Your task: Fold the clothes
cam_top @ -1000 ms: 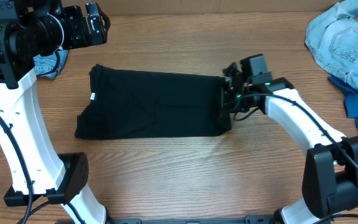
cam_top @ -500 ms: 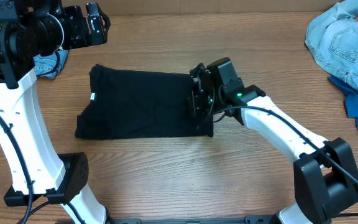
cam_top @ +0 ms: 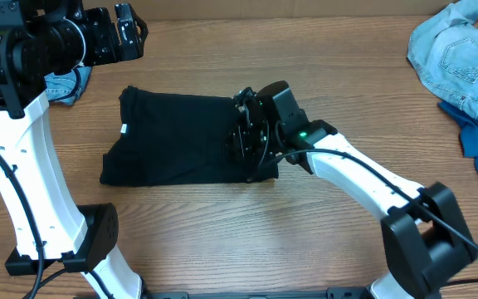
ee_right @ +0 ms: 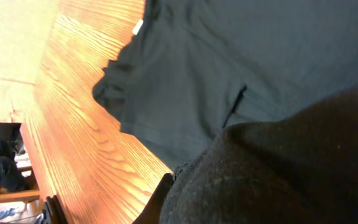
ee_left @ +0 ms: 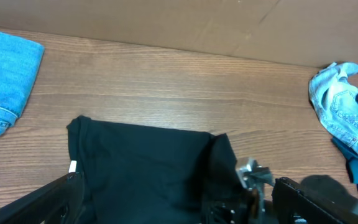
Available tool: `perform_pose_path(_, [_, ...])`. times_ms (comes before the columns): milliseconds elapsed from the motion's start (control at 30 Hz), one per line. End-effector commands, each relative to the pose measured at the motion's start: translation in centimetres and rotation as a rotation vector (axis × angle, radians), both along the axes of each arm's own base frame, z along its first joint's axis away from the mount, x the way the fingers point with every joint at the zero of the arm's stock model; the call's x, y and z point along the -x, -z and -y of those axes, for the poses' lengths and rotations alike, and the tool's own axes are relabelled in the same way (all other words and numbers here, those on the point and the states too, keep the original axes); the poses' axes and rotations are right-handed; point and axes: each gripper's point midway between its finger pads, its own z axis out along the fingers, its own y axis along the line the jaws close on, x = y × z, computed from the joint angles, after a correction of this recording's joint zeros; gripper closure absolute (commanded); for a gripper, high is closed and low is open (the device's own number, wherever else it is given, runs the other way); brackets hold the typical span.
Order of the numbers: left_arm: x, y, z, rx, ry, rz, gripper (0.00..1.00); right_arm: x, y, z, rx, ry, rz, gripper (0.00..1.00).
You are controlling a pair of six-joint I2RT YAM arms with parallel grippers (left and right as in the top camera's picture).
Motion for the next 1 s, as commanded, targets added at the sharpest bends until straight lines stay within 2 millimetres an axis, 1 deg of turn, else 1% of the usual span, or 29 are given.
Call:
perform_pose_path(0, [0.6,-0.7,0.6,-0.003,0.032,0.025,0.00,-0.6,0.2,-0.6,-0.005,0.004,-0.003,0.96])
perform_pose_path(300, [0.6,-0.7,0.6,-0.003,0.032,0.025,0.00,-0.9,-0.6,-1.3,-0.037,0.012,0.020,0.96])
perform_pose_path(400, [0.6,-0.7,0.6,-0.003,0.032,0.025,0.00,-0.7,-0.9,-2.1,-0.051,-0.002,0.035,0.95])
perform_pose_path(433, [0.6,-0.7,0.6,-0.003,0.032,0.025,0.00,-0.5,-1.0,-2.4,-0.054,-0.009,0.039,0.88])
perform_pose_path(467, [0.6,-0.7,0.6,-0.002,0.032,0.025,0.00,-0.4,-1.0,-2.6,-0.055,-0.014,0.040,0.65])
perform_pose_path(500, [0.6,-0.8,0.6,0.000,0.034,0.025,0.00,-0.2,-1.0,-2.8,-0.054,-0.020,0.040,0.37])
perform_pose_path(567, [0.6,-0.8,0.6,0.000,0.034,0.025,0.00,0.1,-1.0,-3.0,-0.055,-0.027,0.040,0.32])
perform_pose_path(600, [0.6,-0.8,0.6,0.000,0.034,0.025,0.00,0.1,-1.0,-3.1,-0.056,-0.028,0.042,0.26])
perform_pose_path(633, [0.6,-0.8,0.6,0.000,0.034,0.025,0.00,0.0,-1.1,-3.1,-0.059,-0.028,0.046,0.16])
perform_pose_path(767, [0.6,-0.8,0.6,0.000,0.034,0.025,0.00,-0.3,-1.6,-3.3,-0.070,-0.029,0.060,0.14])
perform_pose_path(867, [0.6,-0.8,0.6,0.000,0.034,0.025,0.00,-0.7,-2.4,-3.4,-0.075,-0.027,0.073,0.14])
perform_pose_path(900, [0.6,-0.8,0.6,0.000,0.034,0.025,0.00,-1.1,-2.7,-3.0,-0.066,-0.020,0.077,0.14])
perform_pose_path(933, [0.6,-0.8,0.6,0.000,0.034,0.025,0.00,-1.8,-2.7,-2.2,-0.043,0.005,0.074,0.15])
perform_pose_path(967, [0.6,-0.8,0.6,0.000,0.034,0.025,0.00,-2.7,-2.5,-0.9,-0.004,0.051,0.062,0.17])
